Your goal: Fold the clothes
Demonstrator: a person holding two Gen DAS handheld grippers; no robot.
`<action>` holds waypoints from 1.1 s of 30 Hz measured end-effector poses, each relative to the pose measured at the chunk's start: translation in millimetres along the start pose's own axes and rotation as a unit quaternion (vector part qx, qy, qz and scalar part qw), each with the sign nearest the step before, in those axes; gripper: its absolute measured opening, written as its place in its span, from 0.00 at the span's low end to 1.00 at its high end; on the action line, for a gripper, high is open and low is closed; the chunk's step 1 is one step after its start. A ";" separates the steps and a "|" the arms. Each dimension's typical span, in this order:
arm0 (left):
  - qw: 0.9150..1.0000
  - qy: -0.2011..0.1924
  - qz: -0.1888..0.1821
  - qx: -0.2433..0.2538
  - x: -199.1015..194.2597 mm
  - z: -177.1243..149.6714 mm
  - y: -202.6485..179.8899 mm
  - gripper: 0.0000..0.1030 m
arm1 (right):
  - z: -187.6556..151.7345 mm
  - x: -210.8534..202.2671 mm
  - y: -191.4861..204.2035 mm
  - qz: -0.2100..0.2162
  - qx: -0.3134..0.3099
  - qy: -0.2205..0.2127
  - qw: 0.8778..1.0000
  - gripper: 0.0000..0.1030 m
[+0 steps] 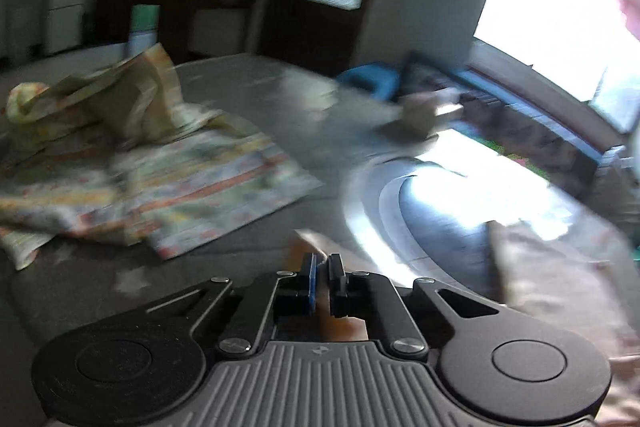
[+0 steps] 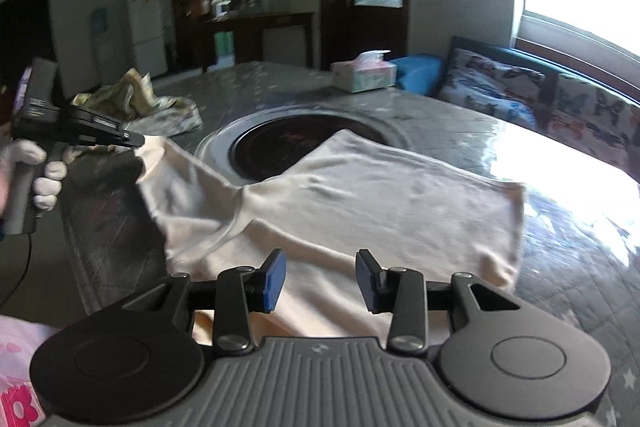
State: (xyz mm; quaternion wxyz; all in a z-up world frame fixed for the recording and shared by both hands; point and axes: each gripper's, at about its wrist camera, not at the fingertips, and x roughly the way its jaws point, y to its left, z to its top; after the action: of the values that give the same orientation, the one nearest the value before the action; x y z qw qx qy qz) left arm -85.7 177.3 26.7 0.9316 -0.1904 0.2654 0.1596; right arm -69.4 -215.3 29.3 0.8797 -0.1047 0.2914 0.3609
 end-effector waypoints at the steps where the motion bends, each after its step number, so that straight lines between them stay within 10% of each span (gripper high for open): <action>1: 1.000 -0.005 -0.023 0.009 -6.4 4.0 -12.0 0.06 | -1.7 -3.1 -3.6 -0.005 0.007 -0.004 1.000 0.37; 12: 0.961 0.009 -0.250 0.114 -39.9 6.5 -163.9 0.06 | -29.8 -41.9 -48.4 -0.064 0.093 -0.046 0.993 0.37; 20: 0.931 0.075 -0.332 0.130 -25.3 -34.6 -238.5 0.06 | -56.3 -62.9 -76.2 -0.096 0.154 -0.051 0.982 0.37; 24: 0.922 0.100 -0.339 0.157 -23.6 -49.8 -244.3 0.08 | -61.1 -61.5 -78.6 -0.089 0.166 -0.042 0.981 0.37; 33: 0.949 0.063 -0.216 0.220 -28.1 -55.2 -169.4 0.29 | -35.5 -22.0 -49.7 -0.011 0.101 -0.011 0.995 0.37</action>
State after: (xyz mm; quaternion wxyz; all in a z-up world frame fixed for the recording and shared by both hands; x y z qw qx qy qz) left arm -64.8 -0.9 44.7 0.9440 -0.0435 0.3045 -0.1196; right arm -62.9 -277.6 12.2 0.8929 -0.0148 0.3156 0.3207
